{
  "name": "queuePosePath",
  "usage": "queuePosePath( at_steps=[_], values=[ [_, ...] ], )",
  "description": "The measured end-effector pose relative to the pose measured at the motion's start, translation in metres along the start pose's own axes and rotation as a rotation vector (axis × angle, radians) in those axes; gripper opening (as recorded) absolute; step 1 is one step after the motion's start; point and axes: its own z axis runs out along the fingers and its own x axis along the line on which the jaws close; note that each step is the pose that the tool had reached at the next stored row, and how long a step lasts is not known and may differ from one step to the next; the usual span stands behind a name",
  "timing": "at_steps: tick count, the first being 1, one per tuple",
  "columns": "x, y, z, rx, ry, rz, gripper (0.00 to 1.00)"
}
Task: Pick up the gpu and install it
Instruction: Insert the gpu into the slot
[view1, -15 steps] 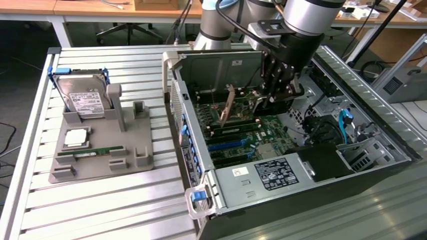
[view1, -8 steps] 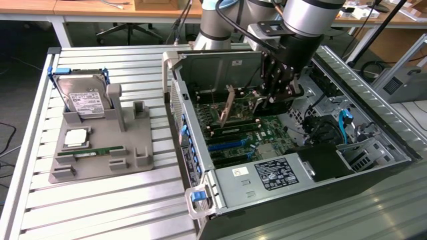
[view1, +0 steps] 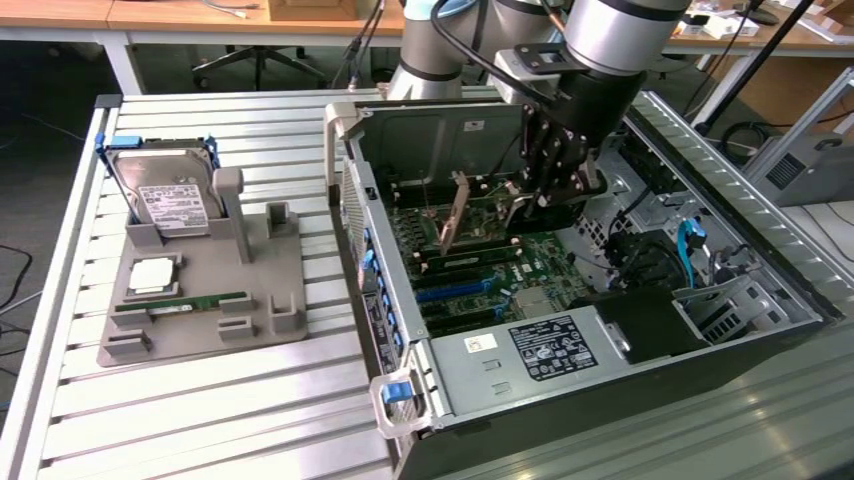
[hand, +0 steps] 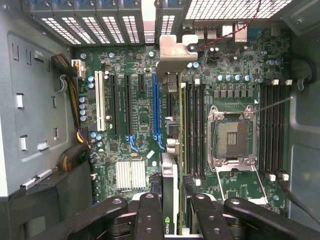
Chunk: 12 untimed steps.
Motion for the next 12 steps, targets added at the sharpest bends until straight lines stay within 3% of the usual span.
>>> queuePosePath(
  at_steps=[12],
  values=[
    [0.0001, 0.0, 0.0026, 0.0001, 0.0, 0.0, 0.27]
  ],
)
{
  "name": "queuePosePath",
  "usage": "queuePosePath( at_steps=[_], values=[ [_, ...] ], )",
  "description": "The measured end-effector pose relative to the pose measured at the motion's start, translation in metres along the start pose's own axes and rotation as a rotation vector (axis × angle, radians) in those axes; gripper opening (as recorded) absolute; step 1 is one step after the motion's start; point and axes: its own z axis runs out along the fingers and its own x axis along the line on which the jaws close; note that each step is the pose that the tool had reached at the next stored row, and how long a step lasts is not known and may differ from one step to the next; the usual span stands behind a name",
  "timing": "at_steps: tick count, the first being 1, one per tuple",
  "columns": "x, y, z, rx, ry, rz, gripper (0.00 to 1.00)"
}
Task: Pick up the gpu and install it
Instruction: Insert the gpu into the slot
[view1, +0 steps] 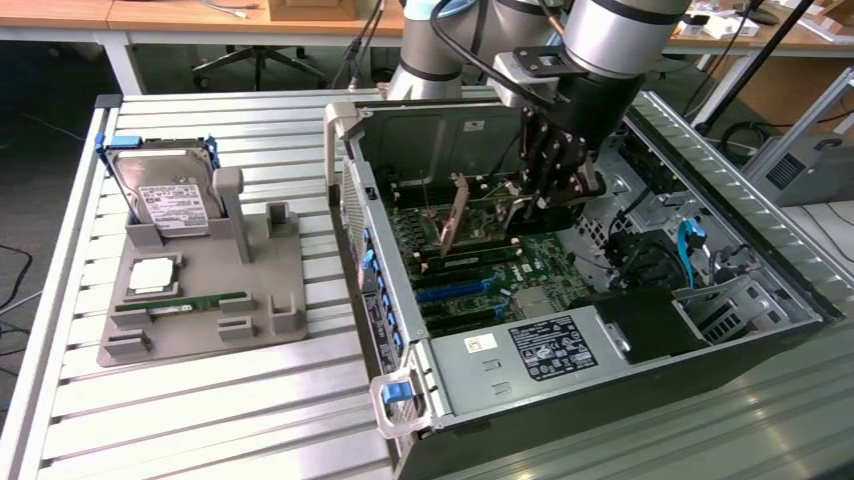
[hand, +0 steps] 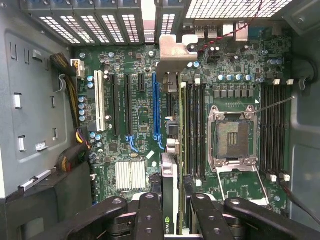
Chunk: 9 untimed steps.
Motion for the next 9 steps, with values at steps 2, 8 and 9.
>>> queuePosePath(
  at_steps=[2, 8, 9],
  values=[
    [0.0, 0.0, 0.0004, 0.0, 0.0, 0.0, 0.27],
    [0.0001, 0.0, 0.0014, 0.0, 0.0, 0.0, 0.27],
    [0.0001, 0.0, 0.0016, -0.0001, 0.0001, 0.0, 0.27]
  ],
)
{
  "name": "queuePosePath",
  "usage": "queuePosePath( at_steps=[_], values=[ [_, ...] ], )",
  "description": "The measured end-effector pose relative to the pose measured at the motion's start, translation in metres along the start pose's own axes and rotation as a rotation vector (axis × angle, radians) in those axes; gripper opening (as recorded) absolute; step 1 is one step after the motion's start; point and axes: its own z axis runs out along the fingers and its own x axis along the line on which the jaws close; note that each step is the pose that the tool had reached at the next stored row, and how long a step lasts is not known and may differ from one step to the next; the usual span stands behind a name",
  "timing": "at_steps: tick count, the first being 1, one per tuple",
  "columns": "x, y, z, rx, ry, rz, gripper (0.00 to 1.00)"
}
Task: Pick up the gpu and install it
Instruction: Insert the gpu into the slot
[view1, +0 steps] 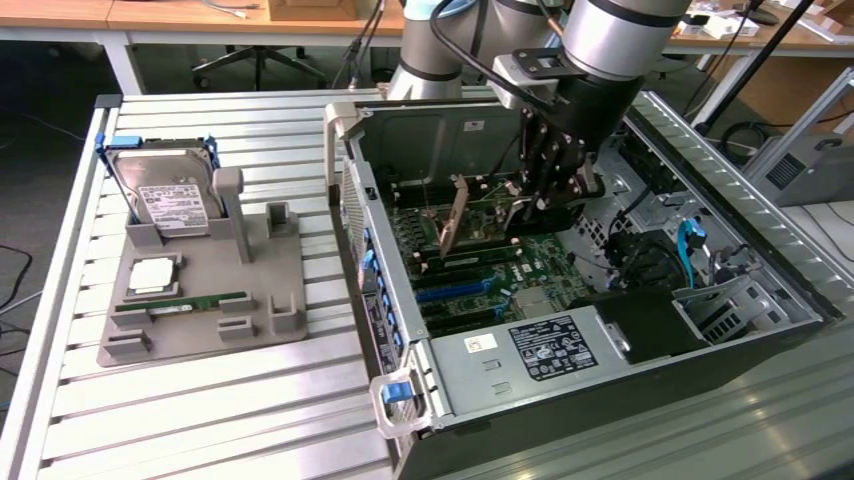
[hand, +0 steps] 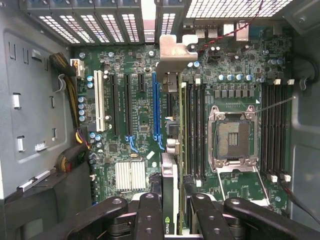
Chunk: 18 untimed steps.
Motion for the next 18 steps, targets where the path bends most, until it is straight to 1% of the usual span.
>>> queuePosePath(
  at_steps=[18],
  values=[
    [0.0001, 0.0, 0.0039, 0.0001, -0.0001, 0.0, 0.27]
  ],
)
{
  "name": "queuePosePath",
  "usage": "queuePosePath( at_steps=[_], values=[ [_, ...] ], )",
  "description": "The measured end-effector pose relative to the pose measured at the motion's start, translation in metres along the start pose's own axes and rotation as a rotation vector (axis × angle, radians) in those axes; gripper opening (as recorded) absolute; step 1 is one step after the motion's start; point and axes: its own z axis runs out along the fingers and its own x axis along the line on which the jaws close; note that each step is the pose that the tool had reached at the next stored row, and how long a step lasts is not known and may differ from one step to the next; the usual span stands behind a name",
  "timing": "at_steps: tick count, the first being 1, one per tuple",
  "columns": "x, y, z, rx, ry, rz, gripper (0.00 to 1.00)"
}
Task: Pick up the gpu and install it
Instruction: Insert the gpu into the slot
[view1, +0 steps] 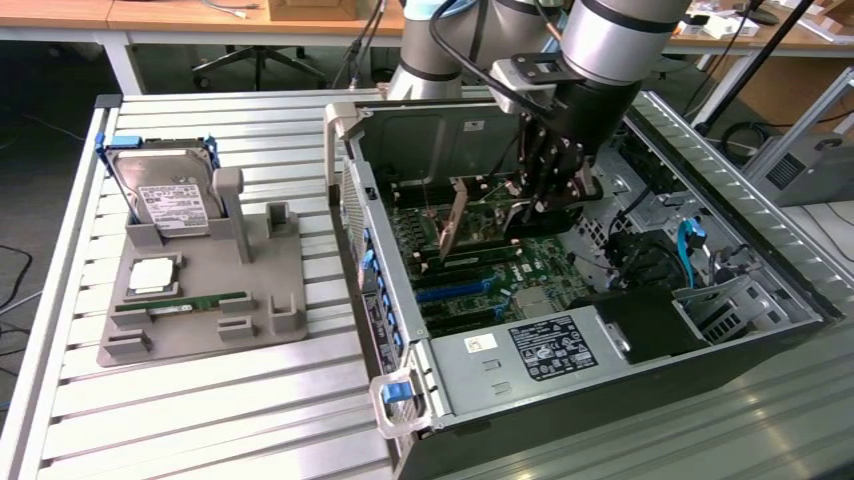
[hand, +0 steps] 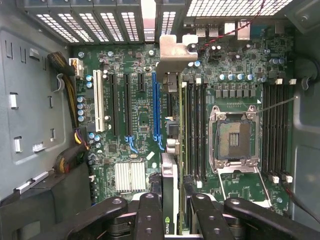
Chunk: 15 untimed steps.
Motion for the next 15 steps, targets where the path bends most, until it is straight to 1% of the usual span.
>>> queuePosePath(
  at_steps=[15],
  values=[
    [0.0001, 0.0, 0.0031, 0.0, 0.0001, 0.0, 0.27]
  ],
)
